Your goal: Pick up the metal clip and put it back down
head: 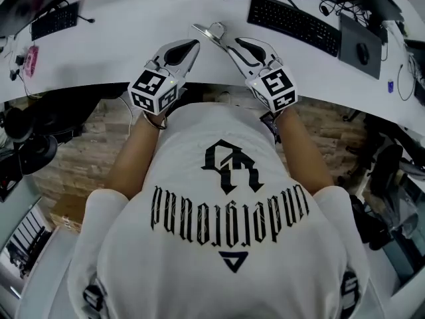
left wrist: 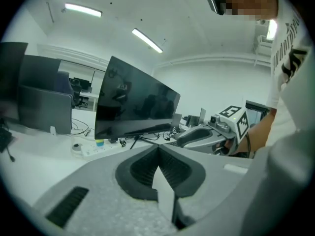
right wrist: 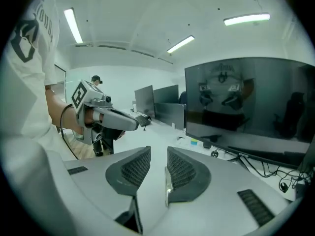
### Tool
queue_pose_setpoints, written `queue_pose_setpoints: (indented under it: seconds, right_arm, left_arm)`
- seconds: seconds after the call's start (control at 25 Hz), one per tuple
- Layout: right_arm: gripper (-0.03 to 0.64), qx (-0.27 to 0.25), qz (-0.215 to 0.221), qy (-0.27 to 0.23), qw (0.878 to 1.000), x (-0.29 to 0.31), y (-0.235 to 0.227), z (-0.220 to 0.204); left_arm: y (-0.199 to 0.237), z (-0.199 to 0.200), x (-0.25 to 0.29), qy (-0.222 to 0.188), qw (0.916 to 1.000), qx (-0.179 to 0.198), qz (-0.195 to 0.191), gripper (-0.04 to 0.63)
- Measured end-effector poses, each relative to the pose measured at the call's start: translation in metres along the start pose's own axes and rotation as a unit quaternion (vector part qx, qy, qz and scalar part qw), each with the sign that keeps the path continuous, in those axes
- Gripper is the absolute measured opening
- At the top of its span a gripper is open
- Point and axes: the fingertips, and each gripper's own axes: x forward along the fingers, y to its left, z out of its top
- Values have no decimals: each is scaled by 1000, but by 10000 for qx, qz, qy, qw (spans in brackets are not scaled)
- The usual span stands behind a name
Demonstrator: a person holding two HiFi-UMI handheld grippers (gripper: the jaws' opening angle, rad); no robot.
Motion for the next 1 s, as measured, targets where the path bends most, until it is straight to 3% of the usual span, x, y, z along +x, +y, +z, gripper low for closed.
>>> queue_pose_setpoints:
  seconds: [0.28, 0.52, 1.0]
  right_arm:
    - [82, -370, 42, -392, 9985, -41, 6, 29]
    - [38, -360, 113, -730, 9966, -75, 15, 57]
    - [15, -706, 292, -1155, 9904, -100, 78, 97]
  left_arm:
    - [-20, 34, -20, -399, 9982, 259, 358, 12]
    - [-44, 69, -70, -780, 9932, 381, 780, 12]
    - [-60, 67, -132, -919, 9917, 481, 754, 12]
